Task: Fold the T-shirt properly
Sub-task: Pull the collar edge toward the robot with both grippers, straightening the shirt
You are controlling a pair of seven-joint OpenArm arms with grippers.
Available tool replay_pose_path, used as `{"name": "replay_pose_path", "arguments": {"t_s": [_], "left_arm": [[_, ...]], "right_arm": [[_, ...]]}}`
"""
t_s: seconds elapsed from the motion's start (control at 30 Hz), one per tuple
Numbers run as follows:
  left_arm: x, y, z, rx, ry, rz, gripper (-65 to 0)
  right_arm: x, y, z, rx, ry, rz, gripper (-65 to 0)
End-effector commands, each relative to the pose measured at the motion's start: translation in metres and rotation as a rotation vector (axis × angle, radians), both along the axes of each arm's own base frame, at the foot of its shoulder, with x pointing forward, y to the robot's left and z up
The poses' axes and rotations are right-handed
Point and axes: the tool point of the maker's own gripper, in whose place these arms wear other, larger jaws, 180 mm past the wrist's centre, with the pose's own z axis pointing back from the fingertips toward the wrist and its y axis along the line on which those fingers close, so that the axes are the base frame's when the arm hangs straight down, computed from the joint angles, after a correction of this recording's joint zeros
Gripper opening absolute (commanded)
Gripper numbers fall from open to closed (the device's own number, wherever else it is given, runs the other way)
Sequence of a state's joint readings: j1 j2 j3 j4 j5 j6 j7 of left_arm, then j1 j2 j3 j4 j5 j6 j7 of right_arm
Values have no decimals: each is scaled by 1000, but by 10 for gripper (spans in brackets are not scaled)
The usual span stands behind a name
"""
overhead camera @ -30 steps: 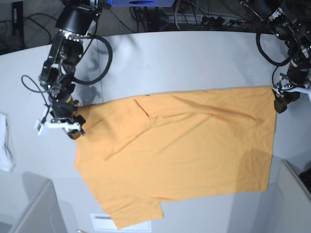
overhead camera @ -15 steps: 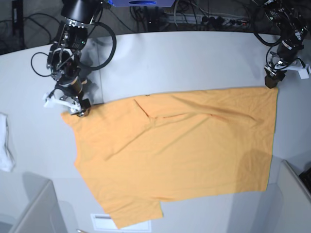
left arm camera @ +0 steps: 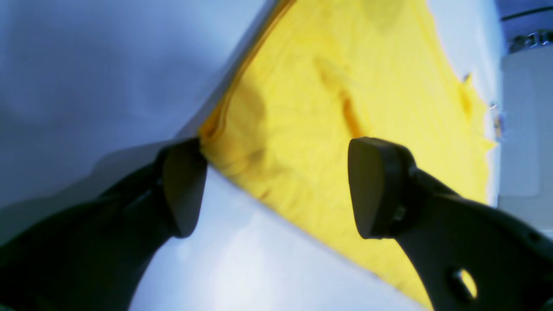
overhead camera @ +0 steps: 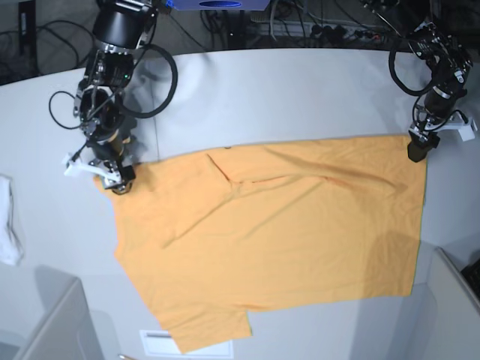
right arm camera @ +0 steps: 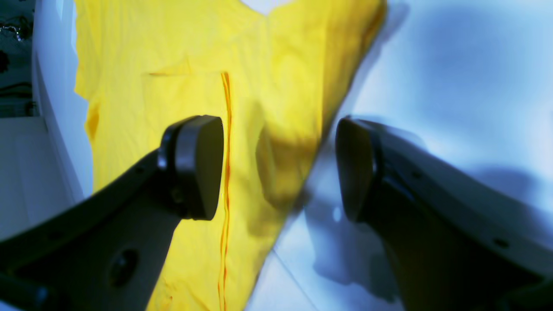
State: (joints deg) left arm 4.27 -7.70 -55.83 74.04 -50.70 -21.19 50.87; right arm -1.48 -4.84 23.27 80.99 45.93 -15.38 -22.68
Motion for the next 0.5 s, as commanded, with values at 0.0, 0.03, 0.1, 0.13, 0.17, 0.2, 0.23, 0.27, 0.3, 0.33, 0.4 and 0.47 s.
{"name": "replay_pose_path", "arguments": {"t_s": [0.0, 0.03, 0.1, 0.13, 0.17, 0.2, 0.23, 0.27, 0.3, 0.33, 0.4, 0.47], "left_arm": [[1, 3, 0, 4, 13, -6, -165], [4, 2, -2, -5, 11, -4, -165], [5, 1, -4, -18, 12, -1, -166], [5, 0, -5, -20, 14, -1, -168], [5, 0, -5, -19, 13, -1, -176], [5, 1, -5, -17, 14, -1, -207], [4, 2, -5, -12, 20, -1, -244], [2, 3, -8, -2, 36, -4, -303], [0, 4, -10, 15, 56, -8, -370], [-2, 5, -11, 29, 72, -12, -433], [-5, 6, -14, 49, 100, -19, -589], [-5, 5, -16, 57, 110, -27, -650]], "right_arm": [[-5, 0, -9, 10, 47, -4, -263], [-5, -3, -12, 8, 55, -3, -263], [-4, -4, -14, 3, 57, -11, -263], [-4, -6, -13, -7, 51, -19, -263], [-3, -8, -13, -18, 45, -28, -266], [-4, -9, -13, -25, 43, -32, -287], [-4, -9, -13, -26, 43, -33, -317], [-4, -9, -13, -25, 45, -33, -366], [-5, -8, -16, -22, 52, -32, -426], [-5, -8, -18, -20, 56, -32, -488], [-6, -7, -21, -17, 65, -32, -639], [-7, -13, -23, -24, 73, -35, -650]]}}
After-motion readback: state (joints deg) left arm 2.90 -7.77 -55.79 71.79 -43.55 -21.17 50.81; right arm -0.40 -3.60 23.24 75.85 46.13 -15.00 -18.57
